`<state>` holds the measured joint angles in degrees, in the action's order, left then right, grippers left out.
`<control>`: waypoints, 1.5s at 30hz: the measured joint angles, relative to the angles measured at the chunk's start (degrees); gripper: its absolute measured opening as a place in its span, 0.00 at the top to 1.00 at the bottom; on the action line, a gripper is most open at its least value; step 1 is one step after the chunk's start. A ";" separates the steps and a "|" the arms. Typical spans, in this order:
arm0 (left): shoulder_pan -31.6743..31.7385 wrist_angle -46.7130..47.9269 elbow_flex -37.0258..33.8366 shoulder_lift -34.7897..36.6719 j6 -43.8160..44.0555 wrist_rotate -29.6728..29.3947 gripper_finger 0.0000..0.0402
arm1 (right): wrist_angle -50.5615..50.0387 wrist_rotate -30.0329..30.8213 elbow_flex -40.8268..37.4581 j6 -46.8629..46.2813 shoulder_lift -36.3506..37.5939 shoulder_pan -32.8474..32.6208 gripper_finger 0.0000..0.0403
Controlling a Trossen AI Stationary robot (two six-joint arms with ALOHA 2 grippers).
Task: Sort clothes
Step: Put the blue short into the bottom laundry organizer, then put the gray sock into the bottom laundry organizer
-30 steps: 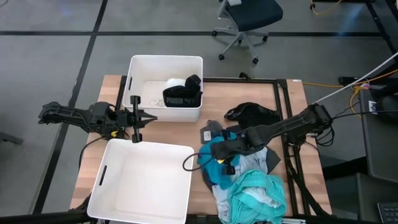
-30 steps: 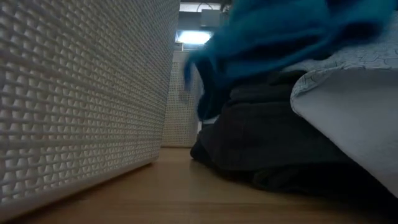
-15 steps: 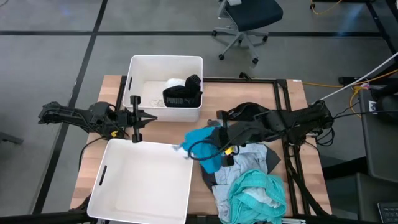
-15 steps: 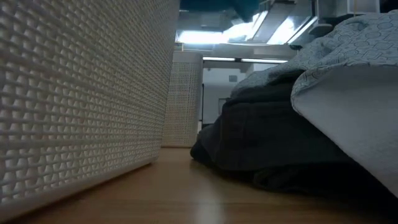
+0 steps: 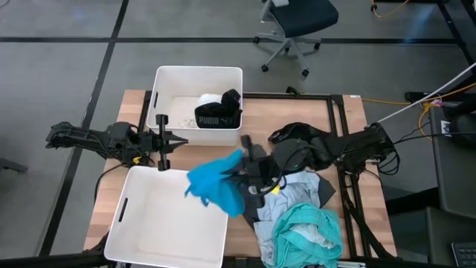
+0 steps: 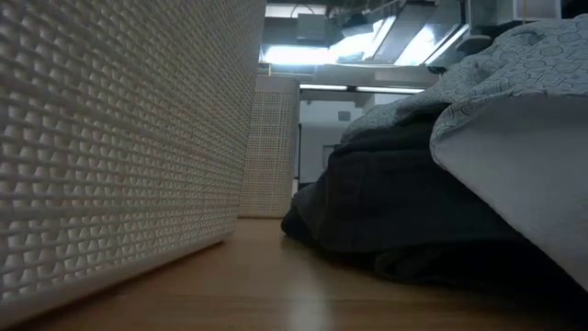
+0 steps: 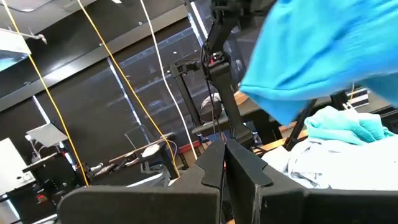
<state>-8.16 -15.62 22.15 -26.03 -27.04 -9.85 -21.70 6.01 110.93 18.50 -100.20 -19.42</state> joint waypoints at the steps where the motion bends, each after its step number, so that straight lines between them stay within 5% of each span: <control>1: 0.02 0.00 0.00 -0.01 0.01 0.00 0.99 | 0.97 -0.97 0.00 0.17 -0.73 0.18 0.94; 14: 0.00 0.02 0.00 -0.01 0.01 0.00 0.99 | 5.88 -3.65 -0.07 3.09 -12.52 0.80 0.93; 24: 0.01 0.01 0.00 0.01 0.01 0.00 0.99 | 5.47 0.29 -0.07 1.69 -17.14 0.87 0.91; 36: 0.00 0.15 0.00 0.00 0.01 0.00 0.99 | -0.11 2.24 -0.04 -2.98 -14.18 -0.40 0.45; 45: 0.00 0.49 0.00 -0.01 0.03 0.00 0.99 | -19.86 17.06 0.07 -10.90 -1.94 -3.59 0.37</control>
<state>-8.16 -15.13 22.15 -26.04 -27.01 -9.85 -41.56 23.07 111.00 7.60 -102.13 -23.01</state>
